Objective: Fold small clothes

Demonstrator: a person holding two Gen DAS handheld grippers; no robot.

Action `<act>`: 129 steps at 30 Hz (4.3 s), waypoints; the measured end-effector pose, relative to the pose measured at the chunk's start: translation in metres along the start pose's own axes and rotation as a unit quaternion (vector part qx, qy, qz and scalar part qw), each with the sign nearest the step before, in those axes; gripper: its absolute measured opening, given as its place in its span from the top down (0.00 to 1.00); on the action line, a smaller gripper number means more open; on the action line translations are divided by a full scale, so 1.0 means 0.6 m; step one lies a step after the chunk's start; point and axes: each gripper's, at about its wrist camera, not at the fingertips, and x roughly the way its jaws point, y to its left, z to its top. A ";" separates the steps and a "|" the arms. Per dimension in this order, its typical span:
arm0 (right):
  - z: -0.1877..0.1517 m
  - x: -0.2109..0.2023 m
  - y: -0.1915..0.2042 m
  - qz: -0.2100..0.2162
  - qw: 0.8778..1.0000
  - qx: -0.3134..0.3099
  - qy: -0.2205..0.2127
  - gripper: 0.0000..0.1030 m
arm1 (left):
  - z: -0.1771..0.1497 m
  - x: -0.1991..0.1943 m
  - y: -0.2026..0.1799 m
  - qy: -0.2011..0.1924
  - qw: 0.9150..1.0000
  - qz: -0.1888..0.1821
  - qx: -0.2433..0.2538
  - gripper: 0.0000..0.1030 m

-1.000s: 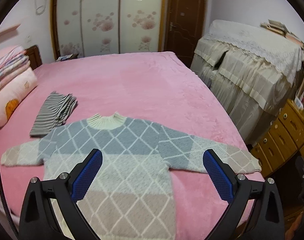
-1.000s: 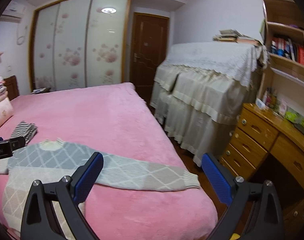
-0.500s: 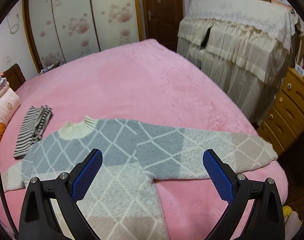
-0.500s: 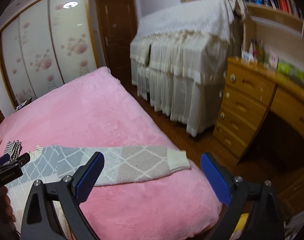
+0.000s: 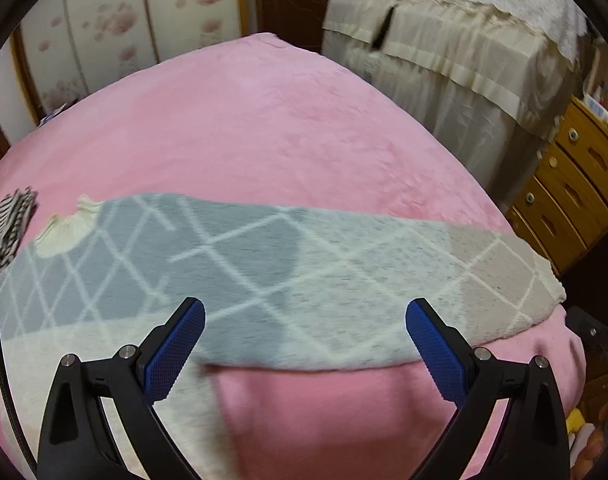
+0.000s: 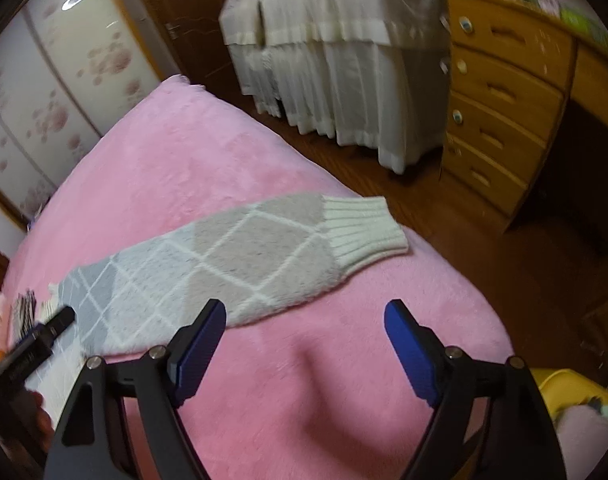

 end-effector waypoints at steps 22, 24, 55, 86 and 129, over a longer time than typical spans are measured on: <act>0.035 0.082 -0.023 0.011 0.999 0.043 -0.005 0.90 | 0.004 0.119 -0.127 0.063 0.998 0.000 0.026 0.14; 0.034 0.060 -0.009 0.013 0.999 0.026 -0.028 0.90 | 0.004 0.099 -0.113 0.053 0.998 0.002 0.016 0.14; -0.239 0.059 0.590 0.205 0.914 -0.348 0.033 0.91 | -0.170 -0.094 0.512 0.037 0.958 0.082 -0.272 0.14; -0.286 0.038 0.422 0.166 0.936 -0.300 0.077 0.55 | -0.164 0.031 0.442 0.065 0.928 -0.138 -0.339 0.31; -0.191 0.146 0.463 0.133 0.948 -0.285 0.045 0.55 | 0.005 -0.083 0.663 -0.098 0.963 0.116 -0.224 0.92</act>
